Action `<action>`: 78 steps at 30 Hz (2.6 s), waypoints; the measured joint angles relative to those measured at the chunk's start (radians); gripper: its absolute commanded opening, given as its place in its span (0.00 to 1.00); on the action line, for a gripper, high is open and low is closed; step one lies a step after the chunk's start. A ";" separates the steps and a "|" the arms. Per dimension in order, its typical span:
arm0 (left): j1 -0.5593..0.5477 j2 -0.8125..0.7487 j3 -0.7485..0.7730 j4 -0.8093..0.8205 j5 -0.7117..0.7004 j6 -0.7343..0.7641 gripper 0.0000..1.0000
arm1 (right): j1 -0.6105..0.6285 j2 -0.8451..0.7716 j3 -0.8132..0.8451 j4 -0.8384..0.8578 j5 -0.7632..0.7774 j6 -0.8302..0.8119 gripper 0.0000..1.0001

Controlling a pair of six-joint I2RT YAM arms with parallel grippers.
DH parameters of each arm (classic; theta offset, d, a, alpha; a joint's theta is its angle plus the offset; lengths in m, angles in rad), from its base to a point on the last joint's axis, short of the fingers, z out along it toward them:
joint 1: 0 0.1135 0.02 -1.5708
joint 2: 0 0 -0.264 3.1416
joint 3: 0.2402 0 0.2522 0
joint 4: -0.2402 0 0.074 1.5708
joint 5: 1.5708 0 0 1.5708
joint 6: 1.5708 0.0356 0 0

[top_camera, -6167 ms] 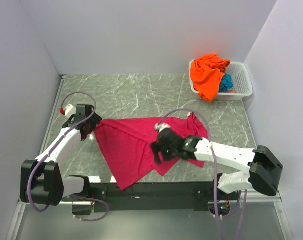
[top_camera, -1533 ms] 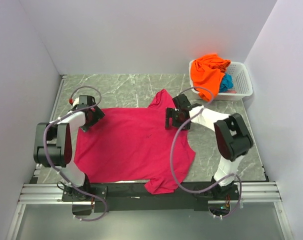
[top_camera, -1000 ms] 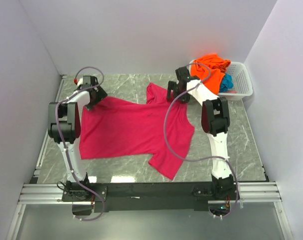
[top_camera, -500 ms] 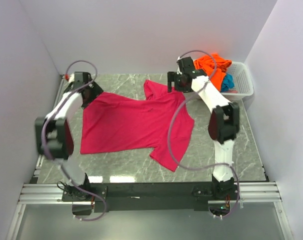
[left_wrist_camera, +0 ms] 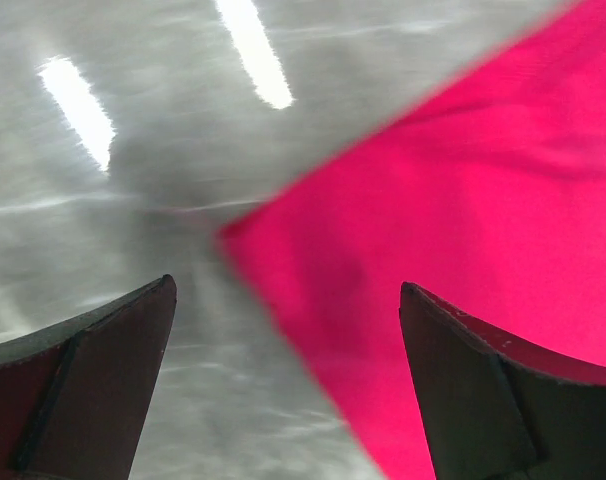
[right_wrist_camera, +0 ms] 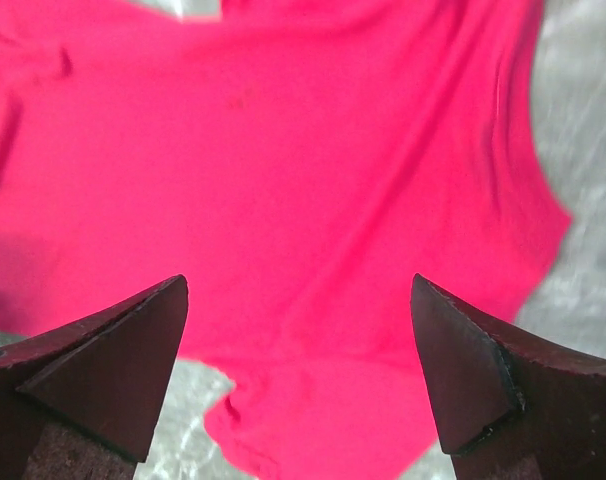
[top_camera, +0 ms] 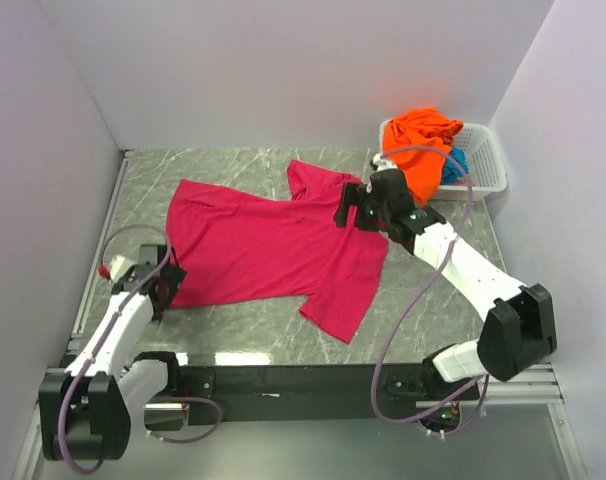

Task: Fold and stack the t-shirts
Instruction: Flatten the tshirt out

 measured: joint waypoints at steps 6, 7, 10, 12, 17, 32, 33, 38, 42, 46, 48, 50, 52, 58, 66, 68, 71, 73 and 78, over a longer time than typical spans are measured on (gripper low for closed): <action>0.048 -0.069 -0.090 -0.015 -0.038 -0.045 0.94 | 0.014 -0.054 -0.111 0.026 0.000 0.037 0.98; 0.056 -0.061 -0.090 -0.002 -0.040 -0.045 0.91 | 0.015 -0.064 -0.125 0.032 -0.001 0.039 0.98; 0.080 -0.004 -0.090 0.049 -0.040 -0.040 0.81 | 0.015 -0.093 -0.171 0.042 -0.005 0.049 0.98; 0.095 0.055 -0.089 0.074 -0.041 -0.030 0.74 | 0.016 -0.111 -0.202 0.044 -0.004 0.058 0.98; 0.126 0.152 -0.054 0.138 -0.042 -0.003 0.45 | 0.018 -0.138 -0.244 0.040 0.003 0.068 0.98; 0.148 0.149 -0.053 0.200 0.039 0.063 0.01 | 0.297 -0.279 -0.409 -0.126 0.056 0.089 0.94; 0.148 0.140 -0.053 0.200 0.041 0.066 0.01 | 0.354 -0.272 -0.416 -0.138 0.054 0.098 0.94; 0.148 0.111 -0.055 0.209 0.062 0.085 0.01 | 0.564 -0.162 -0.438 -0.195 0.088 0.161 0.92; 0.148 0.107 -0.060 0.210 0.074 0.090 0.01 | 0.657 -0.026 -0.431 -0.233 0.122 0.195 0.87; 0.148 0.090 -0.069 0.215 0.080 0.093 0.01 | 0.666 0.022 -0.411 -0.245 0.146 0.229 0.78; 0.148 0.085 -0.069 0.218 0.080 0.093 0.01 | 0.666 0.024 -0.409 -0.245 0.150 0.243 0.77; 0.148 0.085 -0.069 0.220 0.082 0.093 0.01 | 0.666 0.027 -0.409 -0.245 0.154 0.254 0.77; 0.148 0.085 -0.069 0.222 0.083 0.093 0.01 | 0.665 0.036 -0.402 -0.246 0.156 0.264 0.76; 0.148 0.086 -0.069 0.222 0.083 0.093 0.01 | 0.657 0.058 -0.384 -0.241 0.161 0.290 0.61; 0.148 0.085 -0.069 0.223 0.084 0.095 0.01 | 0.603 0.052 -0.391 -0.223 0.179 0.315 0.00; 0.148 0.085 -0.069 0.224 0.084 0.100 0.01 | 0.596 0.045 -0.397 -0.222 0.183 0.322 0.00; 0.148 0.082 -0.069 0.228 0.098 0.112 0.01 | 0.553 0.029 -0.407 -0.218 0.202 0.317 0.00; 0.148 0.074 -0.069 0.235 0.119 0.116 0.01 | 0.497 0.005 -0.410 -0.231 0.229 0.305 0.00; 0.133 0.066 -0.024 0.241 0.165 0.117 0.01 | 0.318 -0.116 -0.365 -0.245 0.305 0.239 0.00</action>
